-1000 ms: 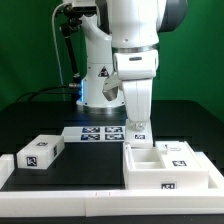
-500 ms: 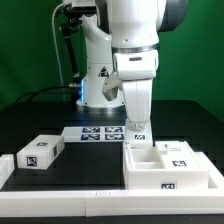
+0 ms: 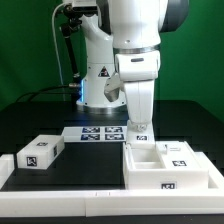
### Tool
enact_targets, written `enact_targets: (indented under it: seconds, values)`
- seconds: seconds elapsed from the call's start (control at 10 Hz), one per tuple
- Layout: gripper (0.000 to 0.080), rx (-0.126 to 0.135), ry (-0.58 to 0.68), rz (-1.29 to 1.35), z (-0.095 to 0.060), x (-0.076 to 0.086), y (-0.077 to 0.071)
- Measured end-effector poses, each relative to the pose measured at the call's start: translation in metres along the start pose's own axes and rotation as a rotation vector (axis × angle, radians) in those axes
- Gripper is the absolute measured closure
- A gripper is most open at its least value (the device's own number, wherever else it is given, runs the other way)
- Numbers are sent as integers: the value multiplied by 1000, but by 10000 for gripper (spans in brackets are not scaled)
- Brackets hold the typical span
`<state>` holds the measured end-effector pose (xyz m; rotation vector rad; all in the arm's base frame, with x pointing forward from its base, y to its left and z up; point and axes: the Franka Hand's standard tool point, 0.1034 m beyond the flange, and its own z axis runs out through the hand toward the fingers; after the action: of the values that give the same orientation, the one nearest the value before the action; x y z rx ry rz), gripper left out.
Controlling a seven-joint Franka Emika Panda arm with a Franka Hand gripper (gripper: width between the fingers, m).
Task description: Assemble cabinet
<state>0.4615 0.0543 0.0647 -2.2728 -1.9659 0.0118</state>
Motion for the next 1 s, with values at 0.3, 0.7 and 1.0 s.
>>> enact_targets:
  seconds: [0.3, 0.7, 1.0]
  values:
    - [731, -1, 0, -1, 0, 0, 1]
    - [731, -5, 7, -48, 0, 0, 9]
    - [731, -7, 10, -94, 1, -4, 11]
